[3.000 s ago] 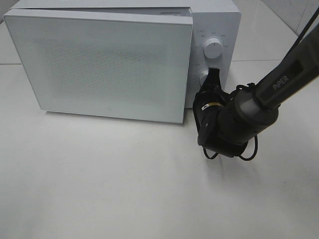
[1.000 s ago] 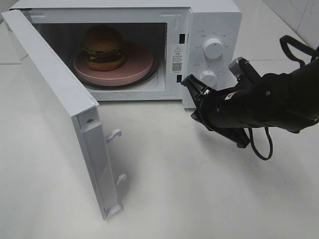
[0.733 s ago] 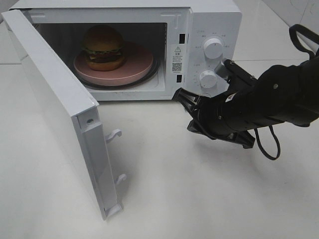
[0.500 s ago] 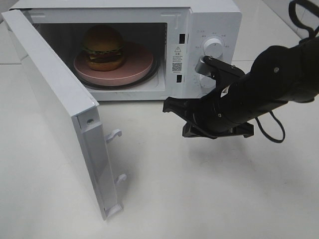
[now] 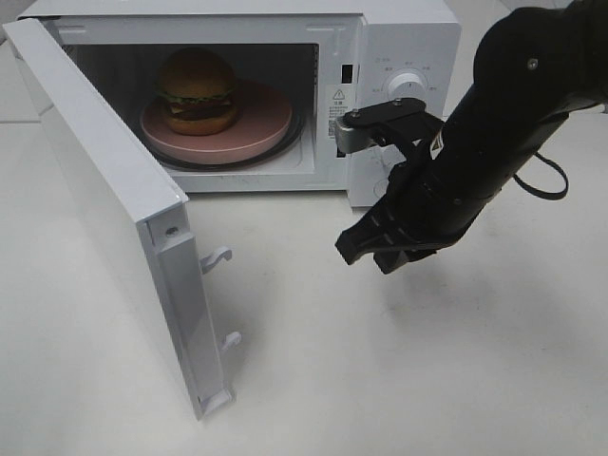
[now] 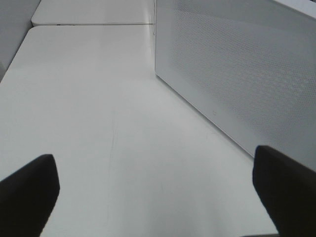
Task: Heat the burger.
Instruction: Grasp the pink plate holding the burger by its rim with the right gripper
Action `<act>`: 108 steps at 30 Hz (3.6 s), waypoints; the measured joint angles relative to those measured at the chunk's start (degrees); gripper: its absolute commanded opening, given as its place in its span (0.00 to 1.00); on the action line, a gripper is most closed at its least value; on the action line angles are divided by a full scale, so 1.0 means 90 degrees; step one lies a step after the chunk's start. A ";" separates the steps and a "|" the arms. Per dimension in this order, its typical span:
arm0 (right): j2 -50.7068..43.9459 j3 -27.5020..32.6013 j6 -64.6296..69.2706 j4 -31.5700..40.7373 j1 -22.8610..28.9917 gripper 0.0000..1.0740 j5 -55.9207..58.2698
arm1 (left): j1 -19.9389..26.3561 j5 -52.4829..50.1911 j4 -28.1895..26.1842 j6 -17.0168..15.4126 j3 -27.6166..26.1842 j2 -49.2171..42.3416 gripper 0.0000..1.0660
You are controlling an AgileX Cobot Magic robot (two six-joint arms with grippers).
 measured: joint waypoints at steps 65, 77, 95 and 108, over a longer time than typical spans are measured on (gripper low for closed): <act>0.0509 -0.1700 -0.7805 -0.1655 0.0477 0.85 -0.0828 | 0.0000 0.0000 0.0000 0.0000 0.0000 0.0000 0.94; 0.1324 -0.2336 -0.7569 -0.1700 0.0497 0.82 -0.1171 | 0.0000 0.0000 0.0000 0.0000 0.0000 0.0000 0.94; 0.2464 -0.3450 -0.6875 -0.1878 0.0541 0.79 -0.1432 | 0.0000 0.0000 0.0000 0.0000 0.0000 0.0000 0.94; 0.3183 -0.4195 -0.6735 -0.1891 0.0541 0.77 -0.1413 | 0.0000 0.0000 0.0000 0.0000 0.0000 0.0000 0.94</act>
